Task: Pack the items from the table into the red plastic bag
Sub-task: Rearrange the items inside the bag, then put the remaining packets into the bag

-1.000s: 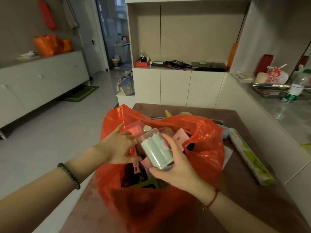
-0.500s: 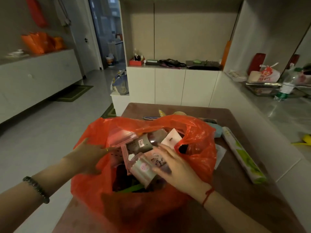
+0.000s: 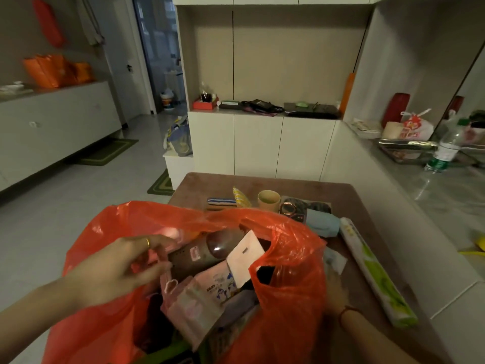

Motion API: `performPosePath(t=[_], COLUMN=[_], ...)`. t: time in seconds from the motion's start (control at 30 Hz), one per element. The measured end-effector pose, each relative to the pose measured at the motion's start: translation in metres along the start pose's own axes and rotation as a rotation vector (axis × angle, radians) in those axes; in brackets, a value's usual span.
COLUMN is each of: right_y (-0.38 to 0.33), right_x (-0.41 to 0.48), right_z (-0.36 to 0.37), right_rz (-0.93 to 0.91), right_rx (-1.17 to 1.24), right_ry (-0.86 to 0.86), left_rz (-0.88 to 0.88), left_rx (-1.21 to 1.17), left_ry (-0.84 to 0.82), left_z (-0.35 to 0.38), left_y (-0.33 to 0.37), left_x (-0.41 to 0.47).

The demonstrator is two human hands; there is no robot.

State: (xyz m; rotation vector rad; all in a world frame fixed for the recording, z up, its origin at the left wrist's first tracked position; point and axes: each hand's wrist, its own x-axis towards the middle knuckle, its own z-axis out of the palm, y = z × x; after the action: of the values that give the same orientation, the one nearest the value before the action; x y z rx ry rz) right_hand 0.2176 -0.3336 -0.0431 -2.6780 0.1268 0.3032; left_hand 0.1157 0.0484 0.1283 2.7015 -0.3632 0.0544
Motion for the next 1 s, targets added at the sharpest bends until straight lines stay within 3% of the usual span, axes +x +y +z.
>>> performPosePath(t=[0.13,0.27,0.47,0.53,0.57,0.63,0.7,0.87,1.0], right_y=[-0.002,0.006,0.022,0.023,0.027,0.027,0.016,0.000,-0.028], right_x=[0.022,0.047,0.068,0.073,0.077,0.089,0.086,0.086,0.062], right_z=[-0.001,-0.002,0.000,0.009,0.017,0.029,0.018,-0.033,-0.090], right_rz=[-0.134,-0.159,-0.307,-0.331,-0.300,-0.319,-0.336,-0.284,-0.406], right_rx=[-0.214,-0.221,-0.365,-0.474,-0.496,-0.442,-0.511,-0.205,0.009], right_ry=[-0.106,-0.147,-0.269,-0.210,-0.260,-0.075,-0.168,0.000,0.168], left_rz=[0.213,0.236,-0.052,-0.132,-0.160,-0.209,-0.290,-0.585,-0.687], left_rx=[-0.238,-0.362,-0.418,-0.492,-0.544,-0.657,-0.719,-1.040,-1.246], left_ry=[0.149,0.102,-0.168,-0.216,-0.242,-0.285,-0.332,-0.391,-0.475], left_z=[-0.001,0.018,0.089,0.112,0.121,0.132,0.136,0.142,0.139], left_y=[0.059,0.092,0.094,0.088,0.087,0.088,0.093,0.097,0.103], left_x=[0.056,0.135,0.234,0.251,0.255,0.259,0.258,0.258,0.257])
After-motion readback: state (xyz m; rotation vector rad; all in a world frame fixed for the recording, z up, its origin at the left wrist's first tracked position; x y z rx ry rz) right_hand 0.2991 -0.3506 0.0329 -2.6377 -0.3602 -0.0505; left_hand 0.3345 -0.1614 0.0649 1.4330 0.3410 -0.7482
